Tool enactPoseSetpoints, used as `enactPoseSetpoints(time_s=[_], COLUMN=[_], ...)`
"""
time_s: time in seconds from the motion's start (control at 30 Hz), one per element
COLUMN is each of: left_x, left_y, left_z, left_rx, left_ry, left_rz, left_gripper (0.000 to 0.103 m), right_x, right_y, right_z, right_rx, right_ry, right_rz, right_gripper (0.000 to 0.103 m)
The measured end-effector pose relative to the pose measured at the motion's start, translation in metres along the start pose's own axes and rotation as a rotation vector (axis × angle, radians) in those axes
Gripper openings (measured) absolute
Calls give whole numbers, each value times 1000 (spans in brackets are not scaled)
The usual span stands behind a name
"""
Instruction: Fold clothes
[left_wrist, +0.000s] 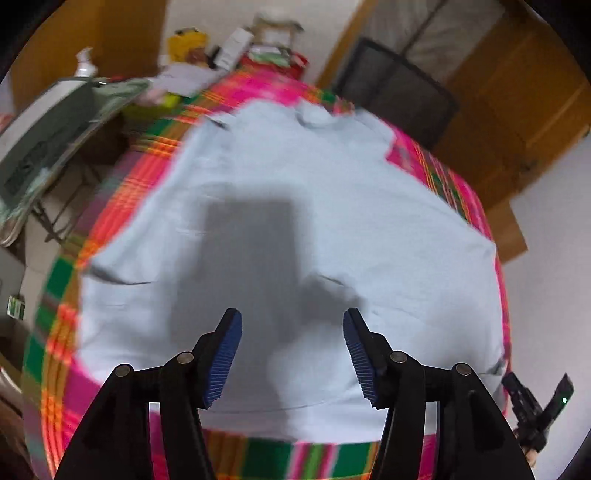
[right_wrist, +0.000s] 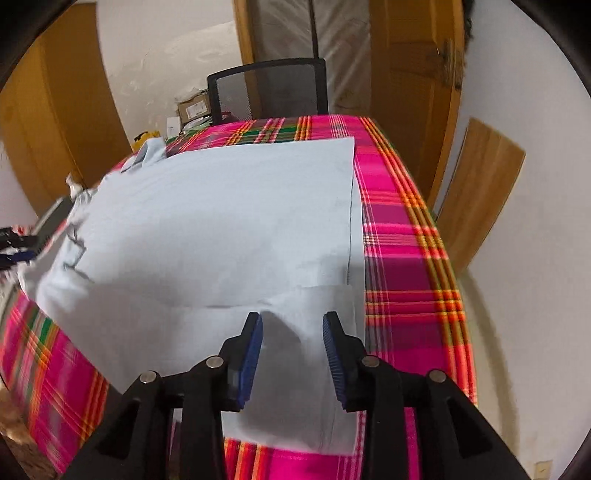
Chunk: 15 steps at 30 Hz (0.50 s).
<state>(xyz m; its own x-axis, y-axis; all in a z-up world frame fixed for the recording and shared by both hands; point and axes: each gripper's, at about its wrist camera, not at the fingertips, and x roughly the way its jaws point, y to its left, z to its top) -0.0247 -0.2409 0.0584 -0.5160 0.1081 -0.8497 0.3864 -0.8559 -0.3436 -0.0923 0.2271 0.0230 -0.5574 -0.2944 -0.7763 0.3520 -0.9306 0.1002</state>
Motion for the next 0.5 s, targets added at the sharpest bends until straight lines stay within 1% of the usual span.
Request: enactPoseSetpoints(time_s=[0.13, 0.23, 0.3, 0.4, 0.5], left_x=[24, 38, 42, 48, 52], left_y=[-28, -34, -34, -40, -51], left_z=[6, 6, 5, 2, -4], left_rx=[60, 74, 69, 94, 137], left_ry=[44, 96, 101, 111, 118], left_rz=[87, 133, 146, 162, 157], left_gripper=[61, 61, 61, 61, 61], right_x=[9, 15, 18, 19, 18], right_y=[0, 1, 1, 1, 3], right_z=[4, 5, 4, 2, 0], right_rx=[-11, -13, -12, -15, -21], right_ry=[12, 16, 21, 22, 17], right_rz=[24, 35, 51, 53, 45], right_gripper=[35, 35, 35, 35, 30])
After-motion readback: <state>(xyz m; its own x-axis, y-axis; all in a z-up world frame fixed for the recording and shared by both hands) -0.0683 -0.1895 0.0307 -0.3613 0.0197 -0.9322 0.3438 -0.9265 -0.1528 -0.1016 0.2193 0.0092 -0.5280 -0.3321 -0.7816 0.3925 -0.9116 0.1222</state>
